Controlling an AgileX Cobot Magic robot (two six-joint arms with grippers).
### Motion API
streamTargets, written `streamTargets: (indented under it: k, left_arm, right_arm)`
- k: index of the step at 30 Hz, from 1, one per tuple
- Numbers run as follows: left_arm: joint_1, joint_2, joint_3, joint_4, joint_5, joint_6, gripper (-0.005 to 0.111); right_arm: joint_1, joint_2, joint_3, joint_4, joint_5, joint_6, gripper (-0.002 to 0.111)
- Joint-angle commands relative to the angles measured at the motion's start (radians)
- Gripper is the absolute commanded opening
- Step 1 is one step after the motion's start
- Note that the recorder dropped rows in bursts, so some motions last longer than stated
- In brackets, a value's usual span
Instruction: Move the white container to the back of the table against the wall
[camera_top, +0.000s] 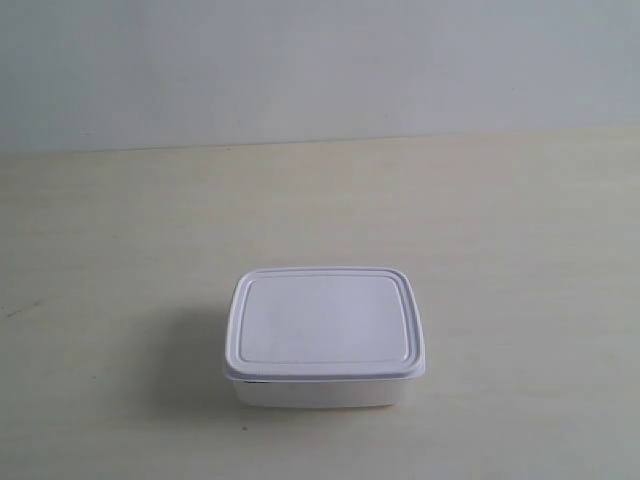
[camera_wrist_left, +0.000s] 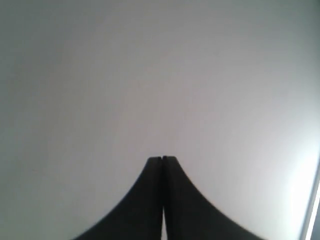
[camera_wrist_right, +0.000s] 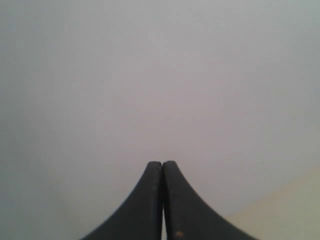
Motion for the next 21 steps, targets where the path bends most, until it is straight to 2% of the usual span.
streamTargets:
  k: [1, 4, 8, 15, 18, 21]
  left_arm:
    - [-0.037, 0.008, 0.0, 0.17, 0.06, -0.044, 0.0]
    - [-0.044, 0.068, -0.011, 0.248, 0.123, -0.116, 0.0]
    - [-0.044, 0.173, -0.015, 0.314, 0.066, -0.125, 0.0]
    - [-0.044, 0.407, -0.074, 0.553, -0.068, -0.316, 0.0]
    - [-0.044, 0.516, -0.134, 0.677, -0.119, -0.426, 0.0]
    - [-0.044, 0.613, -0.18, 0.752, -0.203, -0.496, 0.0]
  right_arm:
    - [0.027, 0.035, -0.011, -0.257, 0.009, 0.195, 0.0]
    - [0.056, 0.118, -0.045, -0.48, -0.002, 0.365, 0.0]
    - [0.089, 0.264, -0.094, -0.72, -0.069, 0.56, 0.0]
    - [0.104, 0.57, -0.201, -1.195, -0.25, 0.926, 0.0]
    - [0.104, 0.682, -0.26, -1.325, -0.335, 1.037, 0.0]
    - [0.104, 0.767, -0.308, -1.356, -0.418, 1.064, 0.0]
